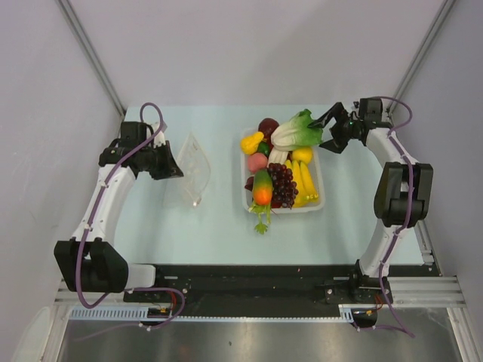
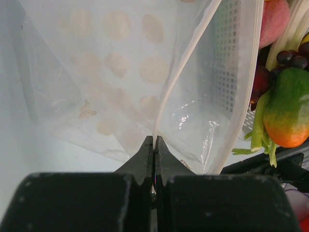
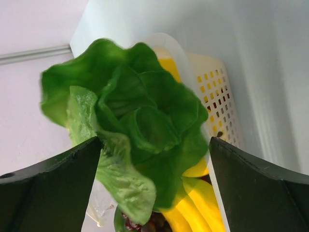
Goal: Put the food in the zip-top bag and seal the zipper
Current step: Pick up the fake vegetable from the bin.
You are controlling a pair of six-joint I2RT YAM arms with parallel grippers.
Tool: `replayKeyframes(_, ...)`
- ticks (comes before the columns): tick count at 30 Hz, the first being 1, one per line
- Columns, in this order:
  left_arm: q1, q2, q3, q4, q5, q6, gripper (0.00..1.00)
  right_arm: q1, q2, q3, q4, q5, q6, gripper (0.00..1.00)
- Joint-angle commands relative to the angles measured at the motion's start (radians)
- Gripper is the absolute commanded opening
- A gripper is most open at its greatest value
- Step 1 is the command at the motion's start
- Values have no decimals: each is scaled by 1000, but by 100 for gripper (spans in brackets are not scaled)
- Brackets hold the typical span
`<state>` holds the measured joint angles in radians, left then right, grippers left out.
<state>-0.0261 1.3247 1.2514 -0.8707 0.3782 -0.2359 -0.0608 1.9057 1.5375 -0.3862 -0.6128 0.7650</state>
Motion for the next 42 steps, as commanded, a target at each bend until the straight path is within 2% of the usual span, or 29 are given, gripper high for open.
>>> replayKeyframes(1,-6,4,39,12,11,0,0,27,59,52,59,-71,-29,100)
replayKeyframes(8,-6,-2,23,7,11,6,0,0,108,41,177,-212,-9,100)
replayKeyframes(16,-6,-2,25,6,13,9,0,-37,21,16,228,-248,-30,100)
replayKeyframes(20,-6,-4,28,4,16,10,0,-36,-29,27,205,-228,-160,100)
replayKeyframes(25,-6,2,37,1,11,18,0,-13,-59,108,100,-105,-387,100)
replayKeyframes(30,-5,2,40,-1,16,21,0,21,-14,232,-19,-21,-499,100)
replayKeyframes(38,-6,-1,40,-4,21,32,0,85,-14,254,-86,-68,-904,100)
replayKeyframes(42,-8,-2,36,-4,25,32,0,85,-20,243,-97,-36,-974,100)
